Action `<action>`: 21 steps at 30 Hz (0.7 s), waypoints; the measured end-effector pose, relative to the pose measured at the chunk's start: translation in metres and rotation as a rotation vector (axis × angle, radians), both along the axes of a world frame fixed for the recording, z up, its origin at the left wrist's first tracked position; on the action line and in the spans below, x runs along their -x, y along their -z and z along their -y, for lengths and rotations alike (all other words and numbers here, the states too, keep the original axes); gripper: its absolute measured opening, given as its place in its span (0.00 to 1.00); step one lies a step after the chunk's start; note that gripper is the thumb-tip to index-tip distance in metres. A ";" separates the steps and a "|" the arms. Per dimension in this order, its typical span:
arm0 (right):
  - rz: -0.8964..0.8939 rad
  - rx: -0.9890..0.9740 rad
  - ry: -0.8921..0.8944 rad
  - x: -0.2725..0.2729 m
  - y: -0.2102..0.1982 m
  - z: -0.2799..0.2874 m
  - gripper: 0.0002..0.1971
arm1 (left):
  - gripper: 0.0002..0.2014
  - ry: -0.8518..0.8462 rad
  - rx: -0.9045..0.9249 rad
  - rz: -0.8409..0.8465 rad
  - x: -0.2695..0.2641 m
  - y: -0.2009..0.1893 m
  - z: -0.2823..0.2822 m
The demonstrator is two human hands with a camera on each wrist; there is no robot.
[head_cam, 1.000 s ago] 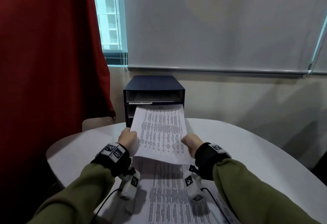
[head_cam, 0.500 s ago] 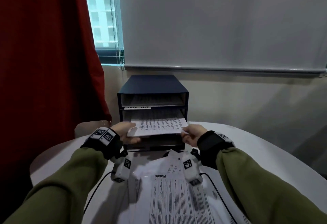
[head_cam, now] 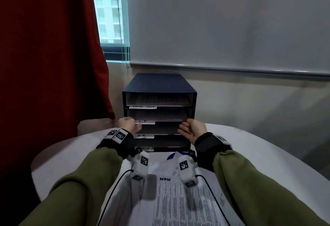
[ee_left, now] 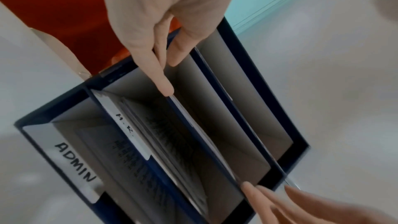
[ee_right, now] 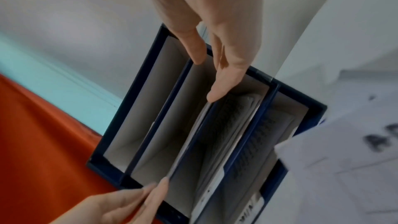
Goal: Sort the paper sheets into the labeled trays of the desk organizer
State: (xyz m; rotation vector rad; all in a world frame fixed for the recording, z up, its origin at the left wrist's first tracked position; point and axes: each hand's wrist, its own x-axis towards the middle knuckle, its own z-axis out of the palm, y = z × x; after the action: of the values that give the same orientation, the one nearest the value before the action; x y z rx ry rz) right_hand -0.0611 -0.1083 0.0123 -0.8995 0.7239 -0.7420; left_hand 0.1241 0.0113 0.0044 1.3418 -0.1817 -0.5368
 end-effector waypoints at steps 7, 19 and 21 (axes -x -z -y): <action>-0.621 0.351 -0.294 0.084 0.022 -0.020 0.09 | 0.05 0.546 -0.426 0.430 0.063 0.028 -0.051; -1.003 0.472 -0.413 0.161 0.068 -0.054 0.22 | 0.09 0.661 -0.811 1.040 0.119 0.052 -0.079; -1.070 0.595 -0.348 0.164 0.067 -0.054 0.28 | 0.09 0.676 -0.722 1.066 0.124 0.047 -0.081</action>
State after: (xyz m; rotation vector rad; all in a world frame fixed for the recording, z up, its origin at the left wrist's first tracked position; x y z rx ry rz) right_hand -0.2255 -0.0544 -0.0545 -1.9631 1.2486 -0.0896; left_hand -0.0002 0.0921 -0.0428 2.1856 -1.4626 -0.3905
